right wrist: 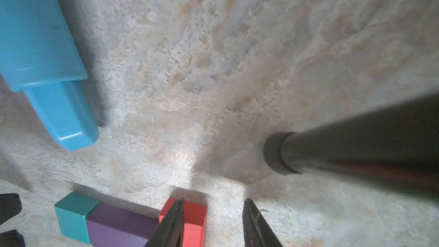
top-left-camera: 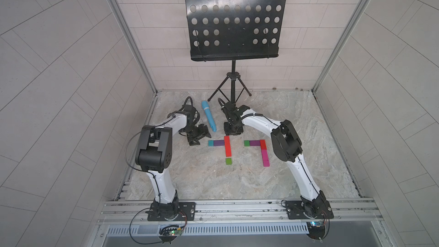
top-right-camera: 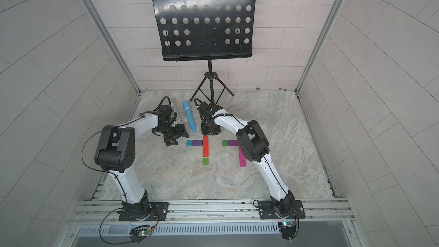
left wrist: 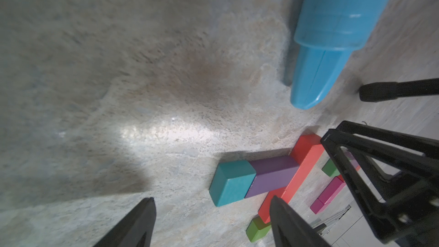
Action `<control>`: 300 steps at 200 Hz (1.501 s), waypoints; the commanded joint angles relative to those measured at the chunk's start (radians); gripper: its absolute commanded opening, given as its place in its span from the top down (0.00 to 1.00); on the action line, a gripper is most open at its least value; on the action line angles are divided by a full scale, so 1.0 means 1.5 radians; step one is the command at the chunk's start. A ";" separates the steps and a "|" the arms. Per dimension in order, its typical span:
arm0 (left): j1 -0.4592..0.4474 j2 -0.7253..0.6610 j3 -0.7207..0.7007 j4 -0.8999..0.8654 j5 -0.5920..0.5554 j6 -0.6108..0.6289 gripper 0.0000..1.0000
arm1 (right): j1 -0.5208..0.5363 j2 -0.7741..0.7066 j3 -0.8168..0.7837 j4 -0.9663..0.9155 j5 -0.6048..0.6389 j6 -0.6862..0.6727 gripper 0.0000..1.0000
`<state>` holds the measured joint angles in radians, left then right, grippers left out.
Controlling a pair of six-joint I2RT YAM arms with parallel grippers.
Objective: Assemble the number 7 with building blocks
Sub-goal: Adjust the building block at the center of the board.
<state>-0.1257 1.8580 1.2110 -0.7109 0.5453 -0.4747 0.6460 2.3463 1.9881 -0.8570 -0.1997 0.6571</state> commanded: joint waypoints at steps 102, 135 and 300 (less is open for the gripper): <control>-0.002 0.012 -0.002 0.002 -0.004 0.002 0.18 | 0.000 -0.001 -0.045 -0.044 0.018 0.015 0.59; -0.002 0.013 -0.003 0.005 -0.003 0.000 0.18 | 0.001 -0.011 -0.054 -0.044 0.020 0.018 0.60; -0.010 0.009 -0.008 0.014 0.002 -0.007 0.18 | 0.008 -0.034 -0.080 -0.044 0.020 0.030 0.59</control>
<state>-0.1345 1.8648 1.2098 -0.6891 0.5461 -0.4820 0.6567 2.2974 1.8957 -0.8215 -0.1986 0.6727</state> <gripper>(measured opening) 0.822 0.406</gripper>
